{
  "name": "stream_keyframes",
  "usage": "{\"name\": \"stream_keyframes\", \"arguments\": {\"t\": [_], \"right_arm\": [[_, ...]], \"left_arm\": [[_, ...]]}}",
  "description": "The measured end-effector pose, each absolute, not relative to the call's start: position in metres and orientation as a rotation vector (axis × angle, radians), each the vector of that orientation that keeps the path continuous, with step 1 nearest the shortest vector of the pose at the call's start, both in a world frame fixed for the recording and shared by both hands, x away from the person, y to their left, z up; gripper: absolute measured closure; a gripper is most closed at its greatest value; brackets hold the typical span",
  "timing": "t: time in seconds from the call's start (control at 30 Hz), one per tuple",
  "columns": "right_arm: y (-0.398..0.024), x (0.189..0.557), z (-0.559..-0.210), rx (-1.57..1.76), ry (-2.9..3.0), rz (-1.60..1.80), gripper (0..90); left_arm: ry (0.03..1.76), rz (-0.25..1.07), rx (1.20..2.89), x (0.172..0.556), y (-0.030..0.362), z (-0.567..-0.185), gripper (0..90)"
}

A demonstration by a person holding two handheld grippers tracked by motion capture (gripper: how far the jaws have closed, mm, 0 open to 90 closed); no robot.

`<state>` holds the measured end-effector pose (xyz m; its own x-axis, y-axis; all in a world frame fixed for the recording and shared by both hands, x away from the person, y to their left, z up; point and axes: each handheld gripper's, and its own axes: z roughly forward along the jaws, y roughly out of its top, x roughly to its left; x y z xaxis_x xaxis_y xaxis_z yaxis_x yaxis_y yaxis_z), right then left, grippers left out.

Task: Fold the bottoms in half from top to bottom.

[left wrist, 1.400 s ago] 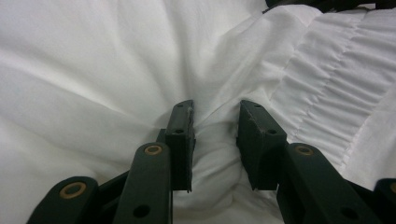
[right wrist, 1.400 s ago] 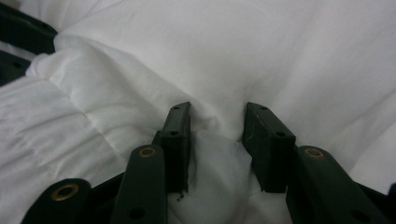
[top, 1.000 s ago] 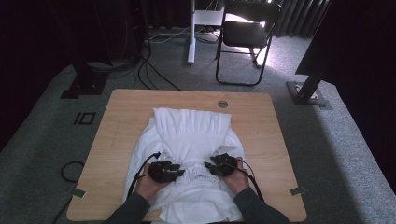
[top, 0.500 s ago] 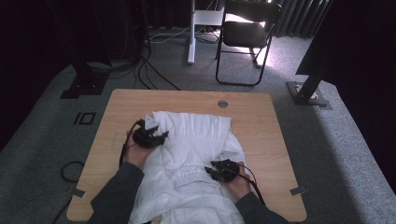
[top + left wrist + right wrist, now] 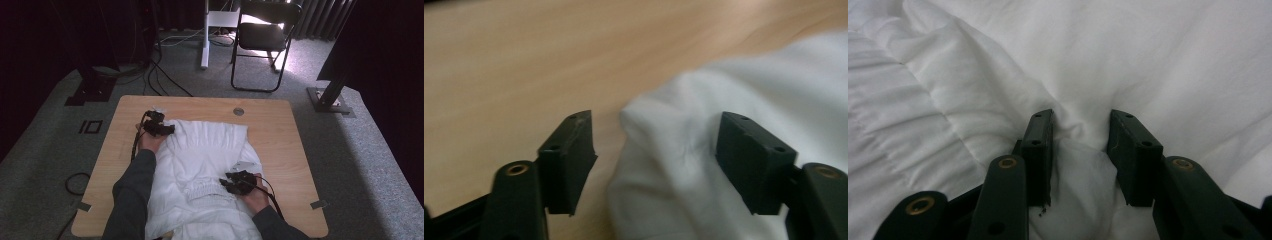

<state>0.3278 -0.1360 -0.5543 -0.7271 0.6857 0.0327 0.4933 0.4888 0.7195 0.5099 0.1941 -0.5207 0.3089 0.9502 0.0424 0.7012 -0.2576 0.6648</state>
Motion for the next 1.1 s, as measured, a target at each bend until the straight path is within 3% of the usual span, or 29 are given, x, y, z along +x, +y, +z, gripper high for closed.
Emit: {"name": "stream_keyframes", "arguments": {"t": [0.2,0.37,0.53,0.63,0.8,0.97,1.1], "right_arm": [[-0.136,0.328,-0.554,0.999,2.486,1.064,62.7],[-0.138,0.325,-0.553,0.99,2.501,1.049,64.2],[-0.142,0.322,-0.552,0.989,2.509,1.048,64.4],[-0.143,0.319,-0.552,0.991,2.521,1.044,64.4],[-0.151,0.324,-0.547,1.037,2.567,1.086,65.3],[-0.173,0.353,-0.517,1.118,2.364,1.198,57.4],[-0.188,0.413,-0.505,1.26,2.228,1.142,48.9]], "left_arm": [[1.465,0.619,2.052,0.512,0.192,-0.528,30.3],[1.544,0.552,1.994,0.516,0.202,-0.537,18.0],[1.534,0.494,1.998,0.515,0.203,-0.54,15.8],[1.484,0.46,2.018,0.511,0.201,-0.538,25.9],[1.418,0.382,1.983,0.501,0.198,-0.539,63.5],[1.414,0.371,1.968,0.498,0.197,-0.54,70.3],[1.414,0.376,1.973,0.498,0.197,-0.54,70.4]]}}
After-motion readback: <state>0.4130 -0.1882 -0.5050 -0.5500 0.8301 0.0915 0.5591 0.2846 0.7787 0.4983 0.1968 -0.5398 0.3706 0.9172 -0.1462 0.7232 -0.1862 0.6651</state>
